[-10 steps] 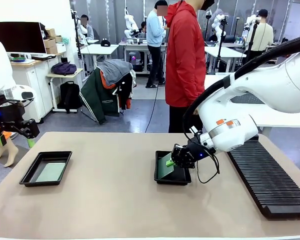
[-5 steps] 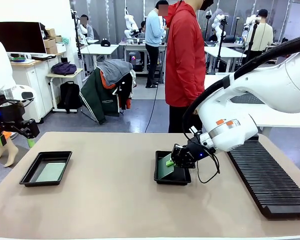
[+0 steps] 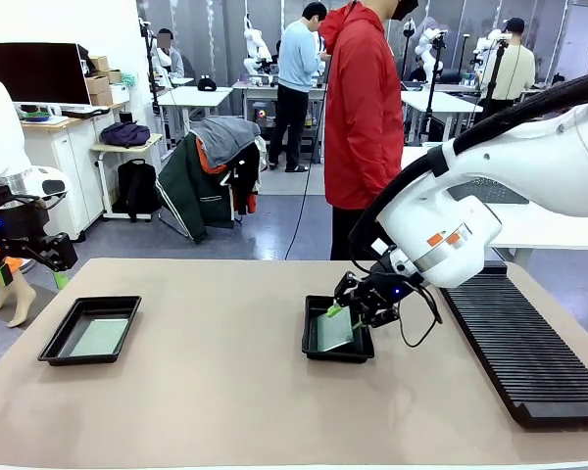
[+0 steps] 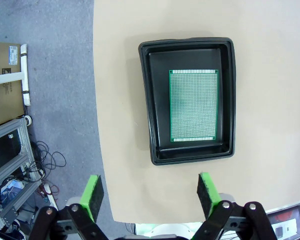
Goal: Inspect and transfer BCBs to ESD trays.
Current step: Pick up the Blank PCB from the PCB Rack and place it in the right ESD tray.
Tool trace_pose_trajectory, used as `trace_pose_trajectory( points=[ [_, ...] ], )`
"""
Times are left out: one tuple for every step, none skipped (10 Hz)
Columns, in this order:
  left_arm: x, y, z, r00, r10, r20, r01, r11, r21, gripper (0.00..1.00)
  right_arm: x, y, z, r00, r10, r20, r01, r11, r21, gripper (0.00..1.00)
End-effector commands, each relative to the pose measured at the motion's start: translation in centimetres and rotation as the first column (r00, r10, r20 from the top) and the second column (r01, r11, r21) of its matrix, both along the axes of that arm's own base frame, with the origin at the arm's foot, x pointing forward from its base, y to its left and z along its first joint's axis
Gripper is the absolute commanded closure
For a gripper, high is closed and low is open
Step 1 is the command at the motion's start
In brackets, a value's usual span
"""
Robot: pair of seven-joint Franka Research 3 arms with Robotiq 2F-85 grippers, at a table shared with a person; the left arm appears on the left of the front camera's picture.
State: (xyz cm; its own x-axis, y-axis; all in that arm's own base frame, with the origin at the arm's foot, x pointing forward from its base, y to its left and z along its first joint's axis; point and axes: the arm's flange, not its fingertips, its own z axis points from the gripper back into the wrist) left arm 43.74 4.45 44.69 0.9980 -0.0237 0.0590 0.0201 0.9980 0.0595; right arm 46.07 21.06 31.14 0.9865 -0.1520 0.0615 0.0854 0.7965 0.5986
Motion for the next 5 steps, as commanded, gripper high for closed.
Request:
trace_pose_trajectory(
  points=[
    [0.0,0.1,-0.2,1.0,0.003,0.004,-0.003,1.0,0.0,0.0,0.1,0.3,3.6,0.999,-0.01,-0.034,0.005,0.991,-0.136,0.2],
    [0.0,0.1,-0.2,1.0,0.003,0.004,-0.003,1.0,0.0,0.0,0.2,0.3,5.0,0.998,-0.009,-0.055,-0.002,0.979,-0.202,0.08],
    [0.0,0.1,-0.2,1.0,0.003,0.004,-0.003,1.0,0.0,0.0,0.3,0.0,6.4,0.997,-0.014,-0.08,-0.008,0.964,-0.265,0.02],
    [0.0,0.1,-0.2,1.0,0.003,0.004,-0.003,1.0,0.0,0.0,0.2,-0.4,7.8,0.995,-0.013,-0.1,-0.02,0.948,-0.319,0.0],
    [0.0,0.1,-0.2,1.0,0.003,0.004,-0.003,1.0,0.0,0.0,0.0,-0.8,8.9,0.994,-0.017,-0.11,-0.023,0.935,-0.355,0.0]
  ],
)
